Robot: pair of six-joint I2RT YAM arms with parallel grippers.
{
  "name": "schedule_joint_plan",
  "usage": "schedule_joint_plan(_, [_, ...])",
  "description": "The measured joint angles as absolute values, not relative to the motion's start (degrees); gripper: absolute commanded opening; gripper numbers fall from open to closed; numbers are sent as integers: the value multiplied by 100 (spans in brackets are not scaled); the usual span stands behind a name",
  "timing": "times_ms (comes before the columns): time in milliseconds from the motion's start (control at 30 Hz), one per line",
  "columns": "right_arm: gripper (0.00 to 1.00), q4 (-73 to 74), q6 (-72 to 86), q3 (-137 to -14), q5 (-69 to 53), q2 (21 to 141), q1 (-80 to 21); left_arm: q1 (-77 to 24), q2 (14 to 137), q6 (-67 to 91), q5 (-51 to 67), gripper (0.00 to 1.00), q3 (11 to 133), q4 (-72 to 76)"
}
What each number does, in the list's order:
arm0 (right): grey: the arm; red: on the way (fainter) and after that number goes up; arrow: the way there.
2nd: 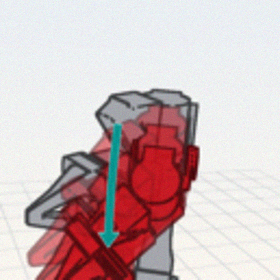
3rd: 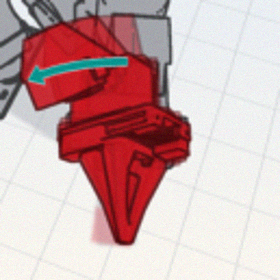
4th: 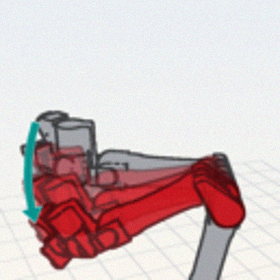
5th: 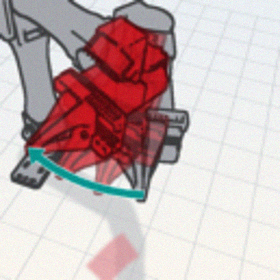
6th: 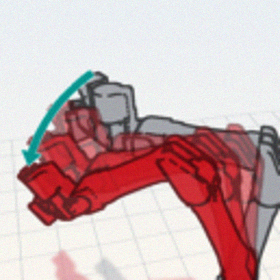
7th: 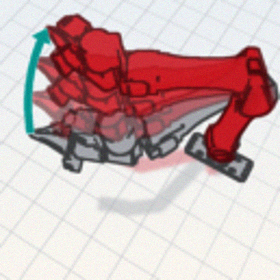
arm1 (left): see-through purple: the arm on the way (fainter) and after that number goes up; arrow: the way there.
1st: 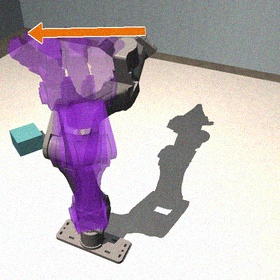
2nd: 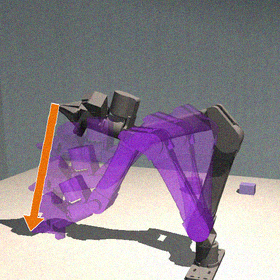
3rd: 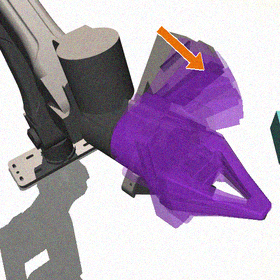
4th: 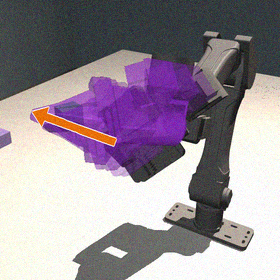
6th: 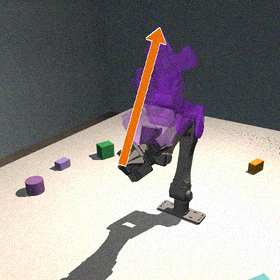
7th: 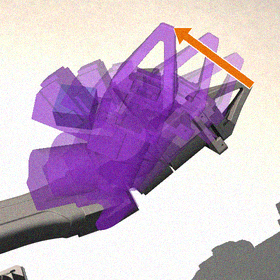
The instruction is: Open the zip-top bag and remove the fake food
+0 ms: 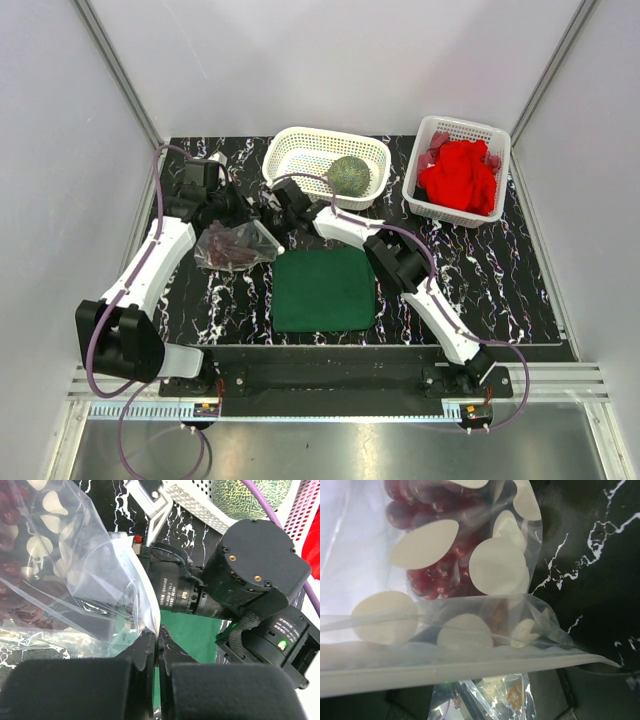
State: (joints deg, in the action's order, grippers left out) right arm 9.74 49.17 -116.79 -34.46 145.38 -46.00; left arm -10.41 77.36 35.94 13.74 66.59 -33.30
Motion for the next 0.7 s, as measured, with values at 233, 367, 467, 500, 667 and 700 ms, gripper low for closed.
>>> schedule_joint_plan(233, [62, 978, 4984, -12007, -3568, 14800, -4644, -1039, 7784, 3592, 1367, 0, 6635, -3328])
schedule_joint_plan(367, [26, 987, 5105, -12055, -3607, 14827, -4644, -1041, 7782, 3590, 1369, 0, 6615, -3321])
schedule_joint_plan(467, [9, 985, 5172, -12066, -3660, 14827, -4626, -1041, 7741, 3555, 1358, 0, 6615, -3328])
schedule_joint_plan(500, [8, 974, 5201, -12044, -3667, 14814, -4615, -1041, 7723, 3533, 1339, 0, 6615, -3336])
schedule_joint_plan(667, [0, 1063, 5137, -11456, -3629, 14368, -4495, -965, 7542, 3301, 1229, 0, 6615, -3481])
schedule_joint_plan(700, [0, 1127, 5103, -11281, -3610, 14223, -4436, -923, 7483, 3240, 1186, 0, 6615, -3516])
